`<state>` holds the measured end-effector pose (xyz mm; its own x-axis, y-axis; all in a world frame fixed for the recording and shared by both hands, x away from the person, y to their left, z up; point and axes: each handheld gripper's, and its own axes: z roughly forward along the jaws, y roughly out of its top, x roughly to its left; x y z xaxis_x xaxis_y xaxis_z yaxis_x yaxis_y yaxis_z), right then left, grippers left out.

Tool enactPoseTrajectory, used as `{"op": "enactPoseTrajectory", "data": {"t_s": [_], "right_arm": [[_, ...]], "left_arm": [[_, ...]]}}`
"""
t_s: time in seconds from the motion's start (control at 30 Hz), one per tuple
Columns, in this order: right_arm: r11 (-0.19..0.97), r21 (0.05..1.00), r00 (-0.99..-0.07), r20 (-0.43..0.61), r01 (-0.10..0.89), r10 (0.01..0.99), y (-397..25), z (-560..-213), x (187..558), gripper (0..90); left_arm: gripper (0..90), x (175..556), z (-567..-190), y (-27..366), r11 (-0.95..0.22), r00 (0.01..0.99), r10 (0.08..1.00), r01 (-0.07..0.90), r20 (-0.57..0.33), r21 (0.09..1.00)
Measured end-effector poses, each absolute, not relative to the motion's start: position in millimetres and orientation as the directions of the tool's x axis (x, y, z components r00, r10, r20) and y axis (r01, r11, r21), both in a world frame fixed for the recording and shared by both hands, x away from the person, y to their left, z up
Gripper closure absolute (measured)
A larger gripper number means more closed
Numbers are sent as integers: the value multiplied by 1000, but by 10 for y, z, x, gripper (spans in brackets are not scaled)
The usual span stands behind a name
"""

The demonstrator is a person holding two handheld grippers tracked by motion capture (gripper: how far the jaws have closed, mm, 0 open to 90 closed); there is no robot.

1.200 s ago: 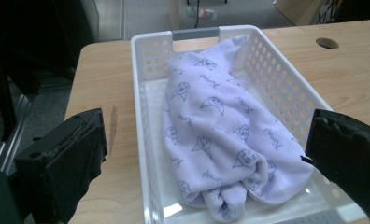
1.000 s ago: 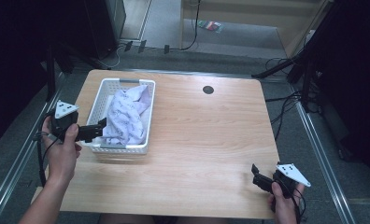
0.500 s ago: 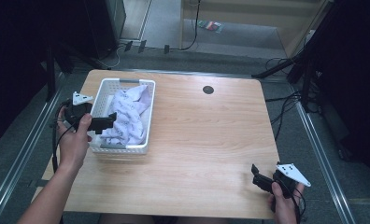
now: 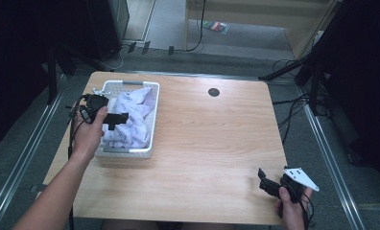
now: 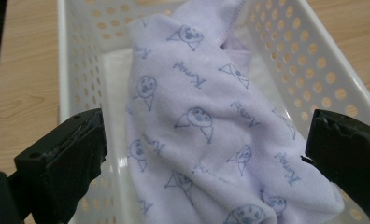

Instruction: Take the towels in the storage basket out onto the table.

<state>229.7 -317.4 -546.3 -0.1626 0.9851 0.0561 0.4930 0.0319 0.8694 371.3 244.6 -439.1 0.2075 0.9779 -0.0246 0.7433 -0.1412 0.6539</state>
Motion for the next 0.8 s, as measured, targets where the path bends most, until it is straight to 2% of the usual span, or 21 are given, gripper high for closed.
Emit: {"op": "enactPoseTrajectory", "data": {"t_s": [0.63, 0.8], "right_arm": [[29, 868, -167, 62, 495, 984, -3174, -5464, 2307, 37], [30, 868, -166, 62, 496, 984, -3174, -5464, 2309, 37]], "left_arm": [[0, 4111, -4761, 2294, -134, 200, 976, 860, -85, 492], [0, 4168, -4810, 2235, -138, 185, 981, 876, -57, 463]]}}
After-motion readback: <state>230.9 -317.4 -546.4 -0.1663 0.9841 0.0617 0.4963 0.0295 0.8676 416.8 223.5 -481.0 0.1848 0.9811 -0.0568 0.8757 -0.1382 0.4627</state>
